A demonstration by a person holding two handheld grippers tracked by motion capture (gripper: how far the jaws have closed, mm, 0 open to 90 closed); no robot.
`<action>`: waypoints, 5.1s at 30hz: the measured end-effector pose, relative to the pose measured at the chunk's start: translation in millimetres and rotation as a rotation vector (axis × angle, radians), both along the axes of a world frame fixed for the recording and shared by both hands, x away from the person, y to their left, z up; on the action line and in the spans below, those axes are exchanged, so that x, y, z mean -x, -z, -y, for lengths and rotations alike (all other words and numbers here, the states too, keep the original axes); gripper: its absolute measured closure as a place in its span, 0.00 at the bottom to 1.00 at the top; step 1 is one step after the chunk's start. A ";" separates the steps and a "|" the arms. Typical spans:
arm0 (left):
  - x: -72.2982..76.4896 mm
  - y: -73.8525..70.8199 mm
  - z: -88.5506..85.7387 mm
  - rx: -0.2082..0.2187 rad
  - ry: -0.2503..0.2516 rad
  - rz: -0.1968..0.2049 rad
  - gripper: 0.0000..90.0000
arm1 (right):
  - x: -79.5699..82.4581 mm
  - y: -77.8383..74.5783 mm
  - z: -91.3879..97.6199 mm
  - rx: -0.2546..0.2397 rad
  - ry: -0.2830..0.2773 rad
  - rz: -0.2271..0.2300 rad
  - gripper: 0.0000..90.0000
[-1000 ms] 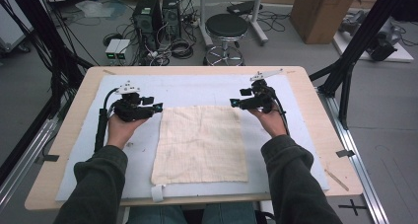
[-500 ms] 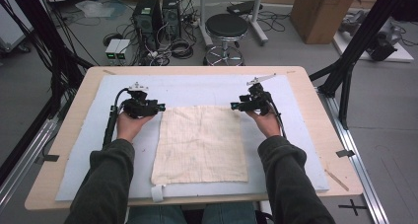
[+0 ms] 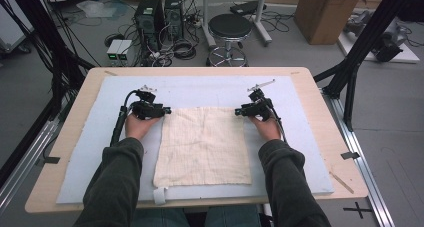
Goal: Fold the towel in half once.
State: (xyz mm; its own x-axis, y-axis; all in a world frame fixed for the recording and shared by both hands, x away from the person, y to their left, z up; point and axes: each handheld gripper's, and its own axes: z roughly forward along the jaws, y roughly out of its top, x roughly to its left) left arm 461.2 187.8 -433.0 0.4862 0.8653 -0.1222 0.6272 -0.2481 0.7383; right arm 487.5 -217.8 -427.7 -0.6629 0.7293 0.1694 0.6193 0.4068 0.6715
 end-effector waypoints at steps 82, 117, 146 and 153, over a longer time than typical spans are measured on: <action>105.0 -51.9 -15.8 0.022 0.266 0.202 0.97 | 81.8 -58.9 16.6 -0.100 -0.236 0.131 0.94; 177.8 -32.5 -18.3 0.016 0.366 0.246 0.97 | 152.8 -29.1 22.0 -0.062 -0.300 0.128 0.94; 210.5 -13.3 -14.7 -0.015 0.439 0.233 0.96 | 179.2 -11.6 26.8 -0.053 -0.313 0.124 0.93; 217.2 -13.2 -14.9 -0.022 0.463 0.234 0.96 | 183.7 -10.7 26.5 -0.054 -0.323 0.123 0.93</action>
